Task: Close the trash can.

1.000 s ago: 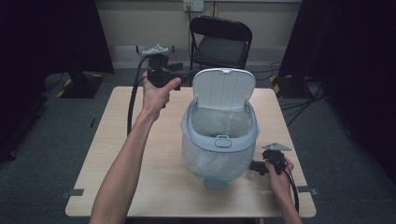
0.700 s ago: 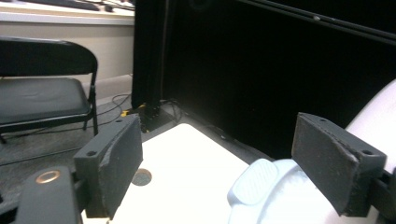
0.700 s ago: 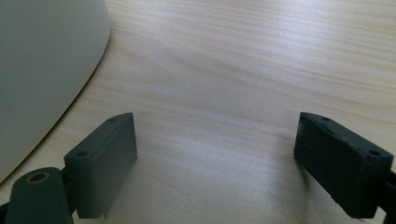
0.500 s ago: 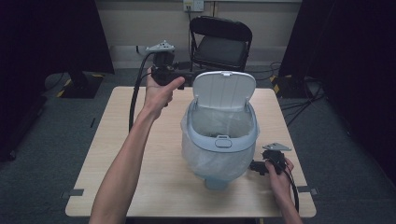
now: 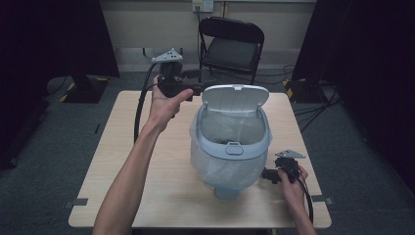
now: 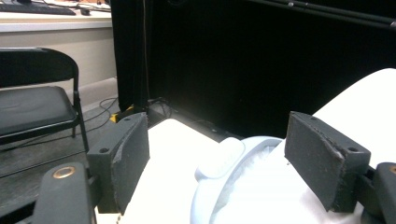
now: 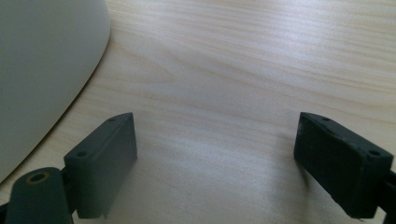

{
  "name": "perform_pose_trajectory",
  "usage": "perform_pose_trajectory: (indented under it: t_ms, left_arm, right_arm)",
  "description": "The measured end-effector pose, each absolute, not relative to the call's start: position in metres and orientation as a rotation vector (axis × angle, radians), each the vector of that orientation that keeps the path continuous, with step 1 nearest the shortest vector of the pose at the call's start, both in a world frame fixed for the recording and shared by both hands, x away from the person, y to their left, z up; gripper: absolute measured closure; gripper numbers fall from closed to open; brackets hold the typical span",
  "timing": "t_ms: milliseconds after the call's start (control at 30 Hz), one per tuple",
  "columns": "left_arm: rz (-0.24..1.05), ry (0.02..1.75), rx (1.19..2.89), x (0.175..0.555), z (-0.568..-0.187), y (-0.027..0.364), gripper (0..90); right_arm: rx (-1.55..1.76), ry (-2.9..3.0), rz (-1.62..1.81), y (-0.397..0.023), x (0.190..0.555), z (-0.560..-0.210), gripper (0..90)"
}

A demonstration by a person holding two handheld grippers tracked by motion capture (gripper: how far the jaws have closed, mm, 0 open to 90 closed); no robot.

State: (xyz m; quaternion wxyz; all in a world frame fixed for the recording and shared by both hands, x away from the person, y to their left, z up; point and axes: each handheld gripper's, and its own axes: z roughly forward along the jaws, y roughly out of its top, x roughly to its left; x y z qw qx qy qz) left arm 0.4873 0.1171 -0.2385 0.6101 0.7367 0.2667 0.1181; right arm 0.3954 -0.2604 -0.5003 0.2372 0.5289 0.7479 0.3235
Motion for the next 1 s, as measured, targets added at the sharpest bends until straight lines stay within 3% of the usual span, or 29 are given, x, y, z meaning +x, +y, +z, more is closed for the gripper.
perform_pose_trajectory:
  t_ms: [1000]
  left_arm:
    - [0.258,0.519,1.783,0.439,-0.238,0.093,21.7]
  right_arm:
    - [1.449,2.050,0.886,-0.260,0.395,-0.500,12.1]
